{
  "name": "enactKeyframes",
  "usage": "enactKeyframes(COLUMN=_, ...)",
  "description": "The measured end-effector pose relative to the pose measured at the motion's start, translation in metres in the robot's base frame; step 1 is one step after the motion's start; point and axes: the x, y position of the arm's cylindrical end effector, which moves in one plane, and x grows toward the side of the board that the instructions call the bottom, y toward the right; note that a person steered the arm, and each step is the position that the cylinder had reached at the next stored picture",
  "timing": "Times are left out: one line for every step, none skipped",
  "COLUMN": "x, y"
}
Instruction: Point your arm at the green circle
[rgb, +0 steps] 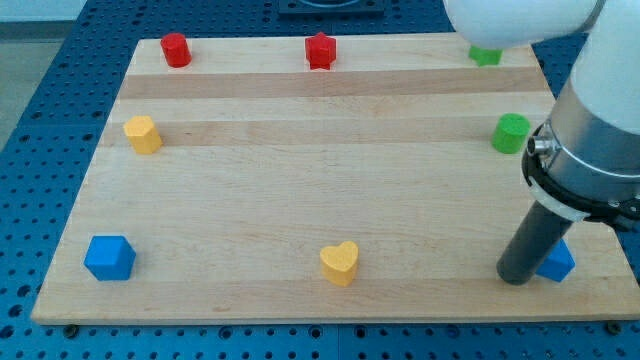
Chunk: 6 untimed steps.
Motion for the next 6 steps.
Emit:
enactKeyframes(x=0.0, y=0.0)
enactKeyframes(x=-0.013, y=-0.002)
enactKeyframes(x=-0.054, y=-0.004)
enactKeyframes(x=-0.085, y=0.007)
enactKeyframes(x=-0.1, y=0.061)
enactKeyframes(x=-0.124, y=0.099)
